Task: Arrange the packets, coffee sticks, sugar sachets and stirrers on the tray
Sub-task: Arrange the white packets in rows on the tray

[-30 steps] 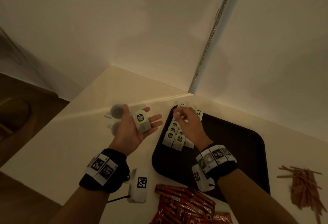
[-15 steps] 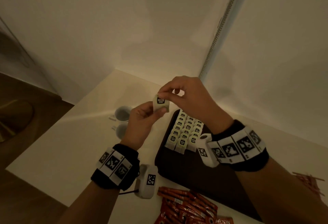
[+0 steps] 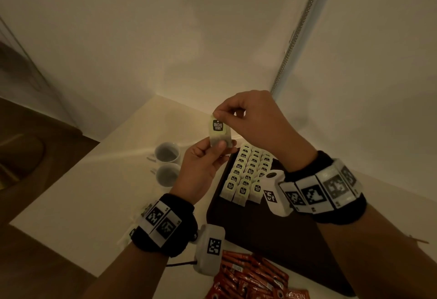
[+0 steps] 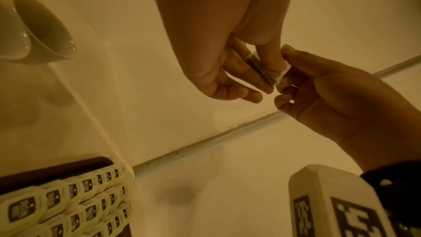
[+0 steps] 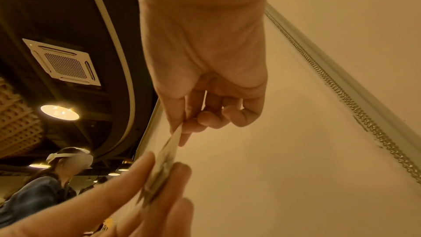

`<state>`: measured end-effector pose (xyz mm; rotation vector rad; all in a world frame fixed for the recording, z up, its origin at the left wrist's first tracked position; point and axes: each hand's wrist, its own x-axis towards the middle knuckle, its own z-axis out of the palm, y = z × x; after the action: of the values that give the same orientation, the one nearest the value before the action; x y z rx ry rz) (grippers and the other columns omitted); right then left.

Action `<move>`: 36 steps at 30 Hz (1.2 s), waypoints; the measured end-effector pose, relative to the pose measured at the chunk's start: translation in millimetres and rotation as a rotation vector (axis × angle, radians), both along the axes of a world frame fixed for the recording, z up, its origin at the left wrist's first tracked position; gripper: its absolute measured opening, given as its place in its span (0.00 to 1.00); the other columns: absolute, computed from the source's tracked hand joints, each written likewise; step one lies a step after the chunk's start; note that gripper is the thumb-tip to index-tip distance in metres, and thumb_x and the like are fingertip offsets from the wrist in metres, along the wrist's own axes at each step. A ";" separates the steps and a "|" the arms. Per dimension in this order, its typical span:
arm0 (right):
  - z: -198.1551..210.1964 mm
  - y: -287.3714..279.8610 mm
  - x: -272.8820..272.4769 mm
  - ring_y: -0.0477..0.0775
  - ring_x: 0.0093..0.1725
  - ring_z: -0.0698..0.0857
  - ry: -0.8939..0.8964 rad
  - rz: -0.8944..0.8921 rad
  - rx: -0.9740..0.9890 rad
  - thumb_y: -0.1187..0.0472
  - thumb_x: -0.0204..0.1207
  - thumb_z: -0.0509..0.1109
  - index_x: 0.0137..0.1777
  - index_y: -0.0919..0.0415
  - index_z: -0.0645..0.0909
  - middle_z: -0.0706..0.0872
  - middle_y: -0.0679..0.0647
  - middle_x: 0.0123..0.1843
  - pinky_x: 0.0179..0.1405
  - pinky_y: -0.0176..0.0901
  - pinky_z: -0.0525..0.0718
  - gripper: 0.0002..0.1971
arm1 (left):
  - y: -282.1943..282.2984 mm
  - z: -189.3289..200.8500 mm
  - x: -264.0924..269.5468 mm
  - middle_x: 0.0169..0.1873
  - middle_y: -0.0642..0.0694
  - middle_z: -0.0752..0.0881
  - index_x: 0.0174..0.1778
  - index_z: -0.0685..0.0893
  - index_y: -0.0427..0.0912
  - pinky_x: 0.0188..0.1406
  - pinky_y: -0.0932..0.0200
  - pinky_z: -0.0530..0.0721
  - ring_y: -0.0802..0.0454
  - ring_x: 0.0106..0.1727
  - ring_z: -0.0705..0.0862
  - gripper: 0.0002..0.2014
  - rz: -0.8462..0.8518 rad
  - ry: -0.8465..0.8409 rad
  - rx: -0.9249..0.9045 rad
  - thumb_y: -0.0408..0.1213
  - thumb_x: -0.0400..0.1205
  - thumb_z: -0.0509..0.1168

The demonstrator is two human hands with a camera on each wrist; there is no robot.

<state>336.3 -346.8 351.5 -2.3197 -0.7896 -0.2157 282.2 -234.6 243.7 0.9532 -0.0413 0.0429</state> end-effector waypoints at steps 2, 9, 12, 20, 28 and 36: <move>-0.1 -0.6 -1.4 0.27 0.33 0.78 0.011 -0.007 0.033 0.58 0.76 0.72 0.46 0.57 0.90 0.85 0.41 0.34 0.38 0.18 0.72 0.06 | -0.3 0.3 -0.3 0.41 0.48 0.91 0.39 0.91 0.47 0.43 0.67 0.83 0.56 0.44 0.89 0.10 0.011 -0.001 -0.010 0.36 0.75 0.63; -16.6 -15.7 -2.7 0.32 0.34 0.82 0.056 -0.081 0.183 0.60 0.75 0.72 0.45 0.58 0.89 0.85 0.39 0.34 0.36 0.21 0.76 0.05 | 9.1 -6.1 -4.4 0.49 0.48 0.91 0.59 0.81 0.45 0.46 0.63 0.84 0.50 0.52 0.89 0.16 0.009 0.046 0.141 0.40 0.75 0.64; -44.2 -40.2 -0.8 0.30 0.33 0.82 0.142 -0.150 0.135 0.61 0.75 0.73 0.46 0.57 0.89 0.83 0.35 0.34 0.37 0.19 0.77 0.04 | 28.7 -20.9 -16.6 0.53 0.46 0.90 0.60 0.82 0.45 0.46 0.63 0.84 0.48 0.53 0.89 0.15 0.020 0.103 0.343 0.40 0.76 0.66; -157.7 -98.6 -7.7 0.37 0.34 0.78 0.579 -0.286 -0.207 0.64 0.79 0.67 0.54 0.64 0.84 0.84 0.50 0.46 0.32 0.24 0.75 0.07 | 86.6 -62.5 -66.9 0.45 0.45 0.91 0.55 0.85 0.39 0.47 0.57 0.82 0.49 0.44 0.89 0.08 0.014 0.300 0.687 0.31 0.83 0.63; -226.1 -115.8 -11.6 0.45 0.36 0.81 0.845 -0.309 -0.303 0.64 0.81 0.65 0.56 0.67 0.82 0.81 0.50 0.38 0.43 0.37 0.82 0.09 | 132.4 -93.2 -106.6 0.49 0.37 0.90 0.55 0.85 0.36 0.49 0.49 0.81 0.40 0.47 0.86 0.11 0.053 0.544 0.684 0.31 0.85 0.58; -242.5 -115.4 0.5 0.51 0.47 0.81 0.715 -0.462 -0.174 0.68 0.78 0.67 0.48 0.64 0.80 0.85 0.60 0.54 0.52 0.43 0.82 0.02 | 137.5 -95.7 -114.9 0.50 0.34 0.89 0.55 0.85 0.36 0.48 0.50 0.83 0.38 0.47 0.85 0.11 0.056 0.576 0.673 0.32 0.86 0.57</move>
<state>336.9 -462.2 109.0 -2.4524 0.0881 0.4837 167.4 -97.2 148.0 1.6076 0.5333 -0.2071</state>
